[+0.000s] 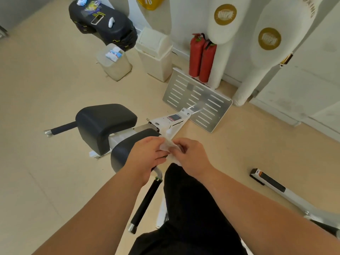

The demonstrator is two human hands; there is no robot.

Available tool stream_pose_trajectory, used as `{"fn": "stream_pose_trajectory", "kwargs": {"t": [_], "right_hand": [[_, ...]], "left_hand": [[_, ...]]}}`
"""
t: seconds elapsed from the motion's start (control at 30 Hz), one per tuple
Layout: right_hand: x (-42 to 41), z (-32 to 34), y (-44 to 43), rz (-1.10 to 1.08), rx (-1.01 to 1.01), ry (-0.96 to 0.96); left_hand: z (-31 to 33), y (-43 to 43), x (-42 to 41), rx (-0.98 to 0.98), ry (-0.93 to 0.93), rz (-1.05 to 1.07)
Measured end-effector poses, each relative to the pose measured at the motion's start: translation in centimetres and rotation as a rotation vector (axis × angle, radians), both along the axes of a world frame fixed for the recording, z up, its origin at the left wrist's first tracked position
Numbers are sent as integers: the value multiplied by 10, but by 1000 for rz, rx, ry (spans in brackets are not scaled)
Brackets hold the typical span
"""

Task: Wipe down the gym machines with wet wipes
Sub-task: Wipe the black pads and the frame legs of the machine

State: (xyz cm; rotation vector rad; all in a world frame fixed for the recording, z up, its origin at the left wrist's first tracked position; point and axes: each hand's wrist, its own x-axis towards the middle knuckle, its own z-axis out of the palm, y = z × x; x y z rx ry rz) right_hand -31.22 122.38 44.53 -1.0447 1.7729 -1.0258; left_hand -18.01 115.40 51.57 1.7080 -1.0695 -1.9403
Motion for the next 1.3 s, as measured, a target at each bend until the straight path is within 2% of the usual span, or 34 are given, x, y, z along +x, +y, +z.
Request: {"fn": "stream_pose_trajectory", "kwargs": {"t": [0.23, 0.3, 0.43, 0.57, 0.73, 0.87, 1.03, 1.23, 1.3], "right_hand": [[-30, -22, -64, -41, 225, 93], [-42, -27, -79, -25, 249, 125], [-73, -42, -112, -11, 279, 67], [-98, -96, -149, -31, 317, 32], [-135, -192, -195, -24, 451, -132], [-159, -267, -209, -53, 486, -202], [-143, -364, -216, -142, 488, -263], [-78, -444, -247, -485, 436, -299], [-60, -460, -257, -535, 413, -332]], "left_hand": [[-40, -41, 32, -165, -305, 26], [-57, -51, 32, -211, -410, -33], [-87, -77, 21, -350, -624, -223], [-126, -108, -4, -463, -848, -400], [-185, -151, -55, -437, -1093, -565], [-231, -183, -96, -438, -1171, -764], [-302, -227, -106, -341, -1240, -1160], [-364, -257, -85, -196, -1264, -1312], [-373, -263, -83, -166, -1249, -1314]]}}
